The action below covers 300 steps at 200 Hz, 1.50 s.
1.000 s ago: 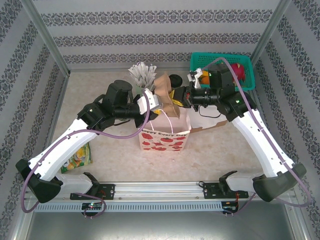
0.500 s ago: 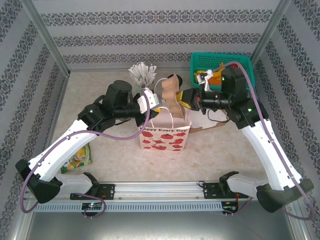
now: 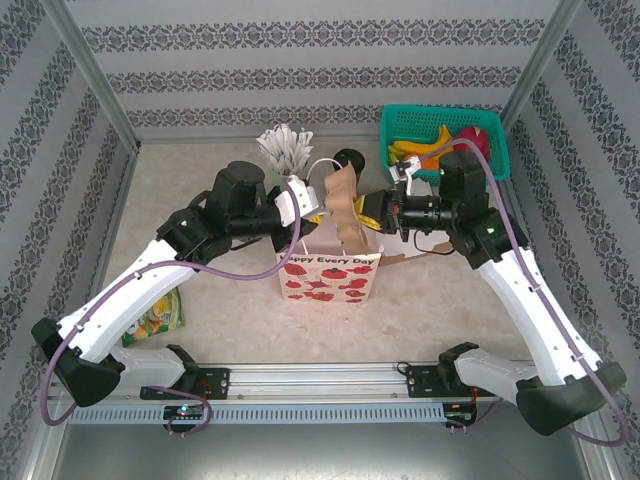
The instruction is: Pack the takeout coffee
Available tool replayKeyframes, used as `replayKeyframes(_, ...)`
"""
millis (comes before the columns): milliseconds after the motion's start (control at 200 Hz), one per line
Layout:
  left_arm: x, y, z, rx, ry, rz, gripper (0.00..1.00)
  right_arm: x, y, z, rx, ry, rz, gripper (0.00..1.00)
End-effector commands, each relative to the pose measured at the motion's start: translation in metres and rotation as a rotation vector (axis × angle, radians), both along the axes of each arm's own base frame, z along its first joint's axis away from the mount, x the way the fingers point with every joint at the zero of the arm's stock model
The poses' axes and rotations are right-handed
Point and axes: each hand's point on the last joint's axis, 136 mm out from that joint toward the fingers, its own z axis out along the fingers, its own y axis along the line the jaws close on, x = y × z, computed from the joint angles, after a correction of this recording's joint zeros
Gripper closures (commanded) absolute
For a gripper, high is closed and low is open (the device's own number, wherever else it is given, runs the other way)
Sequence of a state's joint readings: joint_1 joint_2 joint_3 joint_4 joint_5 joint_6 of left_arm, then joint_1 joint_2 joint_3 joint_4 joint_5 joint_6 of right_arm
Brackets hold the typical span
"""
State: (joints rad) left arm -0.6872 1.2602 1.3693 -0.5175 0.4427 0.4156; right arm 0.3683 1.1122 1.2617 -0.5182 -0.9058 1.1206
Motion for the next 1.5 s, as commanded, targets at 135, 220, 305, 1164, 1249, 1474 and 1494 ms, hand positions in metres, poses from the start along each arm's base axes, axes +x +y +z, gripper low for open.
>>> replayKeyframes(135,-0.021,-0.004,0.015,-0.055,-0.069,-0.100,1.00,0.015,0.001,-0.018,-0.009,0.023,-0.021,1.00)
replayKeyframes(220,-0.027,-0.004,0.017,-0.071,-0.088,-0.125,1.00,0.019,0.000,-0.026,-0.028,0.037,-0.035,1.00)
replayKeyframes(305,-0.030,-0.001,0.018,-0.076,-0.113,-0.132,1.00,0.020,-0.002,-0.032,-0.041,0.047,-0.042,1.00)
replayKeyframes(1164,-0.055,-0.017,0.028,-0.091,-0.159,-0.259,1.00,0.028,-0.015,-0.101,-0.462,0.071,-0.164,1.00)
replayKeyframes(1249,-0.054,-0.018,0.030,-0.095,-0.160,-0.252,1.00,0.027,-0.016,-0.102,-0.507,0.055,-0.173,1.00)
replayKeyframes(1474,-0.063,-0.024,0.034,-0.123,-0.148,-0.289,1.00,0.027,-0.017,-0.117,-0.610,0.051,-0.195,1.00)
replayKeyframes(1494,-0.064,-0.025,0.033,-0.122,-0.145,-0.293,1.00,0.028,-0.016,-0.118,-0.621,0.050,-0.196,1.00)
